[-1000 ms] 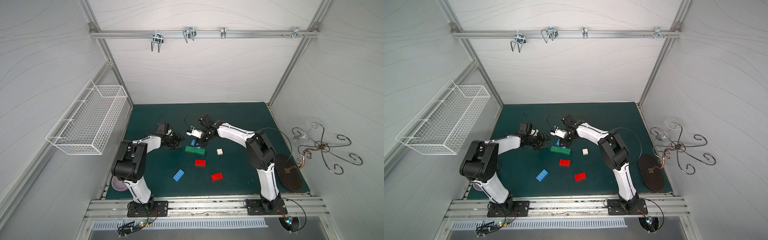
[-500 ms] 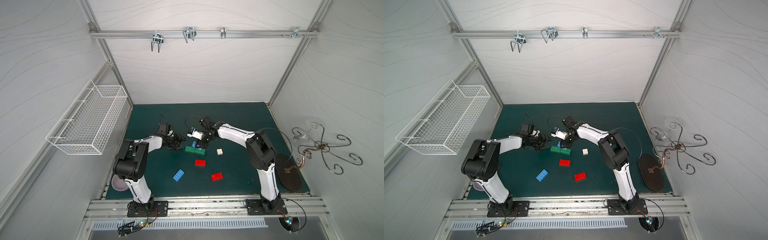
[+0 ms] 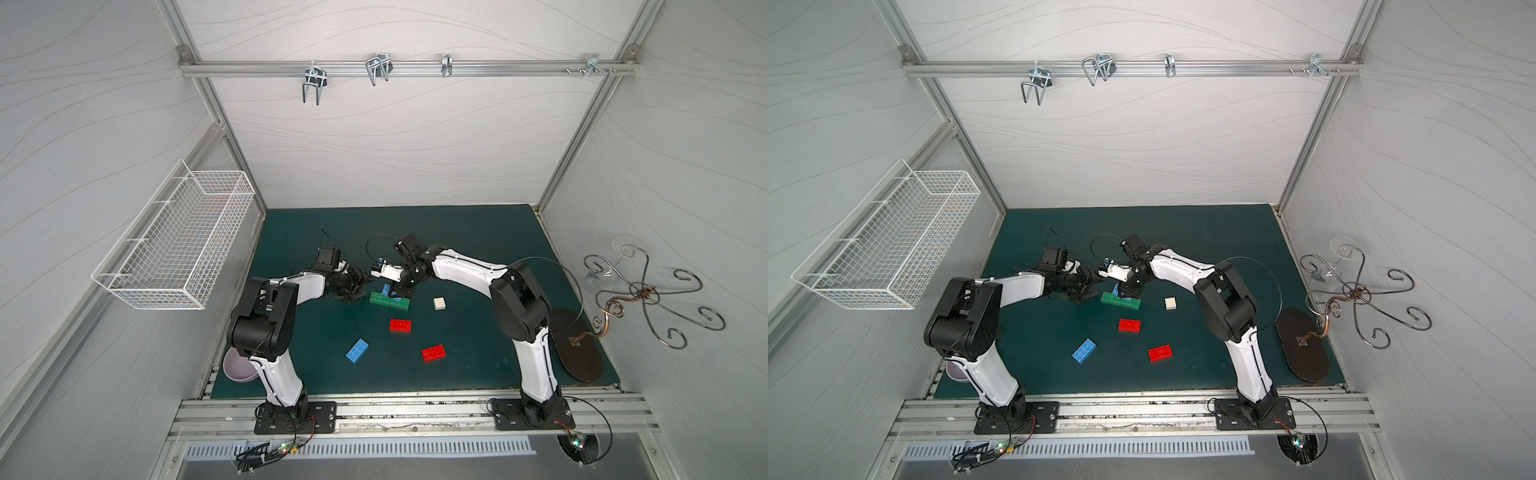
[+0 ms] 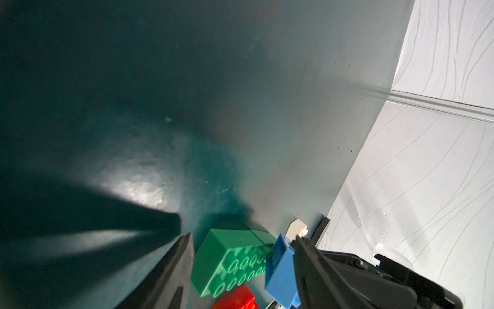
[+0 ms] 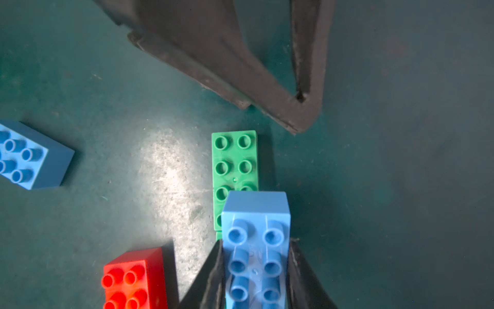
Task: Assemble a small pinwheel with lego
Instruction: Assemble the lego brick with the lego brick.
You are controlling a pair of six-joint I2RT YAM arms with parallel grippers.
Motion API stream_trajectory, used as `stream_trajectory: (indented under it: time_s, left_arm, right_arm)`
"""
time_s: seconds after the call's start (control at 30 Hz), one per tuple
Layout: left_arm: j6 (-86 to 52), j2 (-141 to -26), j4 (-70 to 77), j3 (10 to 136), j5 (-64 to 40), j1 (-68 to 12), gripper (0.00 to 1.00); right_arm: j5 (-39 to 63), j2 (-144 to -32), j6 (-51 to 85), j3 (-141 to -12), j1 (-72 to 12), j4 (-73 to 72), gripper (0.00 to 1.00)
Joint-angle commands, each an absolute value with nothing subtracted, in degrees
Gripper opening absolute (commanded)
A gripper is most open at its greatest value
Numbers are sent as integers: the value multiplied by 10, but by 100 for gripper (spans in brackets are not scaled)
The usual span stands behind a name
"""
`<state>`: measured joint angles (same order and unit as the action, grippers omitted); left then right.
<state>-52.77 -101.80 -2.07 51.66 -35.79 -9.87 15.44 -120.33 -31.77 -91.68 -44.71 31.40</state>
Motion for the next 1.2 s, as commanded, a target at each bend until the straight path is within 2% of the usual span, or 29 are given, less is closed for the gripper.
stream_trajectory:
  time_s: [0.0,0.37,0.8,1.17]
  left_arm:
    - [-536,-1027,6,517,-372,-99,65]
    - [-550,-1041,18,520,-382,-104,65]
    - [-543,-1000,-6,492,-380,-56,65]
    - [-546,-1001,8,490,-398,-56,65]
  right_arm:
    - [146,-1231,-335,-933,-456,333,23]
    - [106,-1267,-354,-970,-462,400,23]
    - [117,-1276,-347,-950,-474,400,22]
    - [121,-1285,-350,-941,-488,418,22]
